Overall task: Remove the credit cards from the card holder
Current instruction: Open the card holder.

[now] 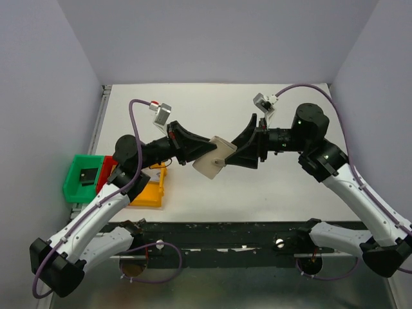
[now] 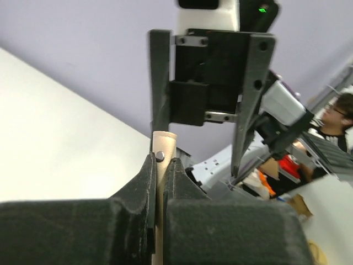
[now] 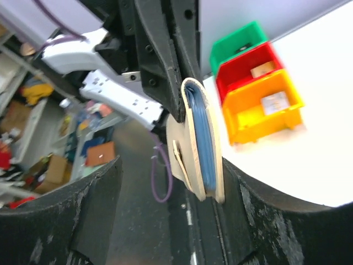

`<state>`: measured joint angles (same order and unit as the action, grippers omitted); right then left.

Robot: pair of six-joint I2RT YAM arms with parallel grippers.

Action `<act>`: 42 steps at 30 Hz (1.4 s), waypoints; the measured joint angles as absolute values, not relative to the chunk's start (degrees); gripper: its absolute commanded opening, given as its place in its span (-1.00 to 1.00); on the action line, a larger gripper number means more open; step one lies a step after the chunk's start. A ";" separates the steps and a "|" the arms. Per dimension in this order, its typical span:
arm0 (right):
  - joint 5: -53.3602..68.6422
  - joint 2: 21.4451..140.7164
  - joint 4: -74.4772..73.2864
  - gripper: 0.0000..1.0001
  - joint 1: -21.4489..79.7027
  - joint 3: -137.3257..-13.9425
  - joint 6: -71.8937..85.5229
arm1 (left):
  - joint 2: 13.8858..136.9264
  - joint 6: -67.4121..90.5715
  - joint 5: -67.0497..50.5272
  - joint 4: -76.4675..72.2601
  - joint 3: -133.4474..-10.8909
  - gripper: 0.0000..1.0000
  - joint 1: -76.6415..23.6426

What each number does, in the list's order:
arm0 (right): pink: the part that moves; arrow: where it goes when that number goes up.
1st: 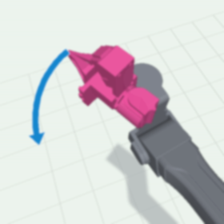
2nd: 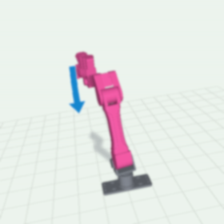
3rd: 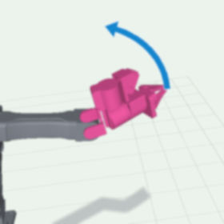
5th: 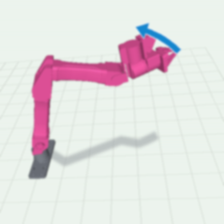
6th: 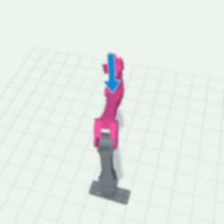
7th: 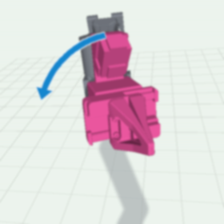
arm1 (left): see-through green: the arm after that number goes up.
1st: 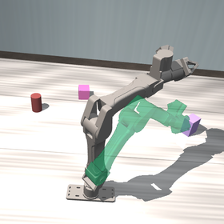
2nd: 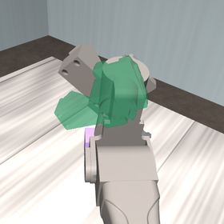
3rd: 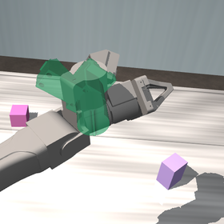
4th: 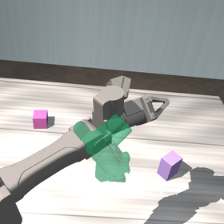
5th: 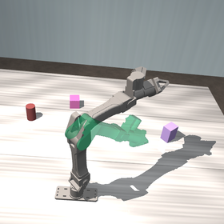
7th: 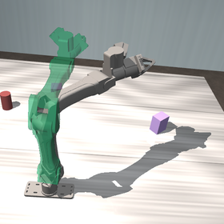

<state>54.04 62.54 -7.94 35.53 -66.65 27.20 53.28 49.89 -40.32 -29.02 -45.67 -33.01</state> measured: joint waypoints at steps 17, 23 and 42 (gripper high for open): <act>30.06 57.65 -22.46 0.65 39.59 -66.52 21.34 | 47.75 47.24 -17.69 -10.37 -46.87 -1.00 -33.34; 33.23 61.12 -14.92 0.69 39.66 -63.64 26.85 | 46.96 48.88 -16.91 -13.17 -46.87 -1.00 -33.34; 44.69 71.40 12.56 -0.55 39.57 -61.28 44.12 | 47.24 52.69 -17.23 -21.80 -44.93 -0.41 -33.50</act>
